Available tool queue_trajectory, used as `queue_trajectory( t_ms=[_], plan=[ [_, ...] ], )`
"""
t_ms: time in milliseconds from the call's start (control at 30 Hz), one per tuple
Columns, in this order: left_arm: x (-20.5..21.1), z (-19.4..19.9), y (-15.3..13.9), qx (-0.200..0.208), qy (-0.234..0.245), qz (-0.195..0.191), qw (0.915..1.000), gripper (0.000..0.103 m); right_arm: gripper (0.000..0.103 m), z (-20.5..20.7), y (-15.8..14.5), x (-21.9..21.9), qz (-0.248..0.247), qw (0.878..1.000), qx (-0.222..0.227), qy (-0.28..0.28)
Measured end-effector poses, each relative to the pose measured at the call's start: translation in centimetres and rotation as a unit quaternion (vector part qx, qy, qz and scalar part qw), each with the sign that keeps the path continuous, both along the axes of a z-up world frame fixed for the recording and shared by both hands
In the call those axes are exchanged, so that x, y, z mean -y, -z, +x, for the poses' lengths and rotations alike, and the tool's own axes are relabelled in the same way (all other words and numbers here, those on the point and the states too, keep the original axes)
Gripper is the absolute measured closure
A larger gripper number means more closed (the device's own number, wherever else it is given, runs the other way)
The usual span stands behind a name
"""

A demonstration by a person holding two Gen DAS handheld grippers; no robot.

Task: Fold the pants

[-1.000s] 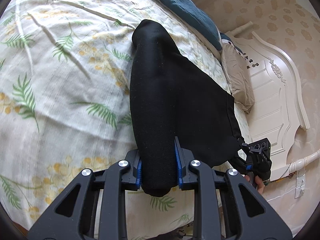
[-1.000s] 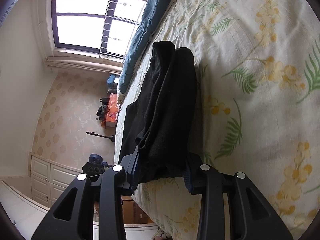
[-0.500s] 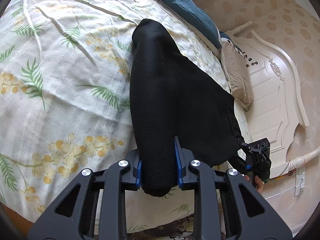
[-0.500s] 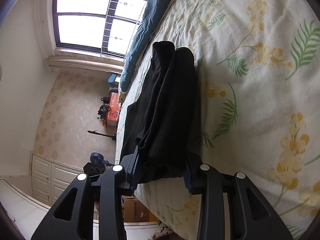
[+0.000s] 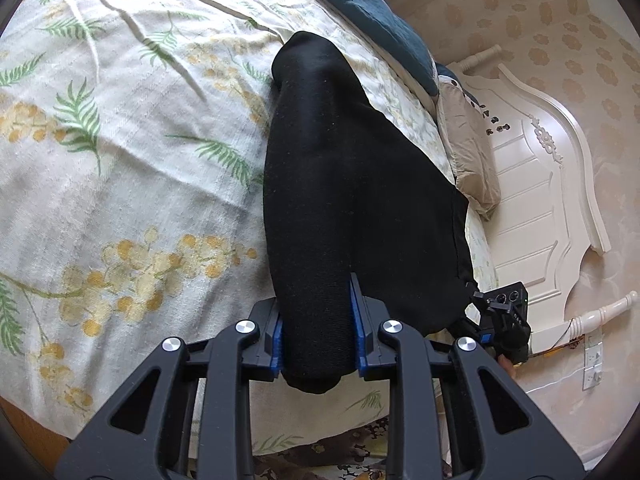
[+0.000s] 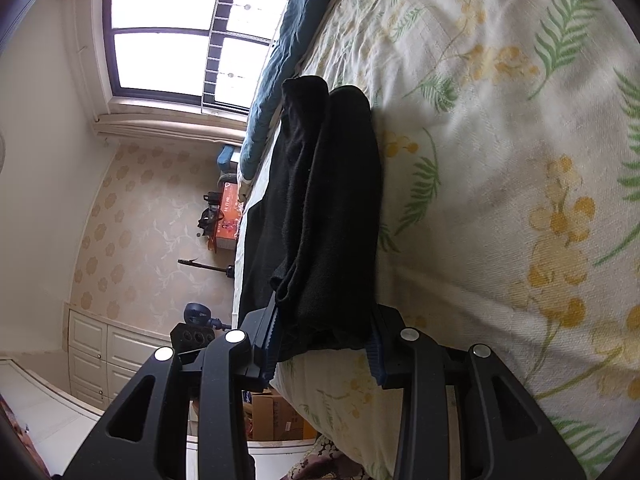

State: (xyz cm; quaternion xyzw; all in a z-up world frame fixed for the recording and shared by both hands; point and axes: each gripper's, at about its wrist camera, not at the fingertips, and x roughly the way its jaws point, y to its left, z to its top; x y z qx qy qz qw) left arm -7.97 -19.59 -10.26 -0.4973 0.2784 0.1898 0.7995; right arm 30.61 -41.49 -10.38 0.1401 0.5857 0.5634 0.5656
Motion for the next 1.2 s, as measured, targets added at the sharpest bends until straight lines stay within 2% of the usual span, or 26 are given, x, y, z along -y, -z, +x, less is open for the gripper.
queue_trajectory(
  t_ms=[67,133,200,233,300,400,467,533,667,733,767,800,833,900,1100,1133,1200],
  plan=[
    [0.1,-0.1,0.1,0.010,0.013,0.019,0.9997,0.070,0.066,0.3,0.1,-0.2,0.007,1.000,-0.004,-0.004],
    [0.3,-0.6,0.2,0.023,0.012,0.041,0.9988,0.055,0.062,0.5,0.1,-0.1,0.013,1.000,-0.005,-0.010],
    [0.5,-1.9,0.4,0.024,-0.014,0.053,0.9982,0.033,0.053,0.7,-0.2,0.0,0.010,1.000,-0.003,-0.023],
    [0.5,-2.3,0.4,0.030,-0.020,0.052,0.9980,0.032,0.049,0.8,-0.7,0.0,0.005,1.000,0.000,-0.025],
    [0.2,-3.4,0.3,0.047,-0.022,0.048,0.9975,0.029,0.034,1.1,-1.9,0.2,0.003,0.999,0.019,-0.027],
    [-1.2,-4.0,-0.4,0.044,-0.027,0.064,0.9966,0.023,0.027,2.5,-3.4,-0.8,0.000,0.998,0.053,-0.028],
    [-2.9,-3.4,-0.6,0.059,-0.017,0.058,0.9965,0.023,0.026,3.6,-3.8,-2.0,-0.004,0.998,0.059,-0.027],
    [-4.5,-2.2,-0.4,0.064,-0.007,0.051,0.9966,0.022,0.026,4.7,-3.3,-3.7,-0.003,0.998,0.047,-0.035],
    [-6.9,1.2,0.3,0.036,0.017,0.043,0.9983,0.022,0.026,5.3,-2.1,-6.6,0.004,0.998,0.028,-0.061],
    [-7.2,2.1,0.1,0.027,0.030,0.051,0.9979,0.024,0.042,4.7,-2.2,-6.9,-0.001,0.996,0.044,-0.073],
    [-7.4,2.5,0.1,0.014,0.036,0.054,0.9978,0.039,0.065,4.7,-1.7,-7.2,-0.024,0.995,0.053,-0.079],
    [-7.5,2.8,0.3,0.005,0.042,0.052,0.9977,0.063,0.071,4.8,-1.2,-7.2,-0.032,0.995,0.043,-0.081],
    [-7.6,3.2,0.5,0.005,0.055,0.040,0.9977,0.074,0.073,4.9,-0.9,-7.2,-0.028,0.996,0.034,-0.079],
    [-7.8,3.3,1.1,0.011,0.056,0.021,0.9981,0.078,0.075,5.0,-0.7,-6.9,-0.021,0.996,0.033,-0.079],
    [-7.9,2.4,1.9,0.047,0.054,0.014,0.9973,0.078,0.074,4.9,-0.5,-6.3,-0.005,0.996,0.024,-0.087],
    [-7.8,2.4,1.8,0.048,0.054,0.021,0.9971,0.076,0.072,5.1,-0.6,-5.9,-0.004,0.996,0.029,-0.089],
    [-7.5,2.0,1.3,0.045,0.052,0.041,0.9968,0.064,0.061,5.3,-1.2,-5.8,-0.008,0.994,0.043,-0.103]
  ],
)
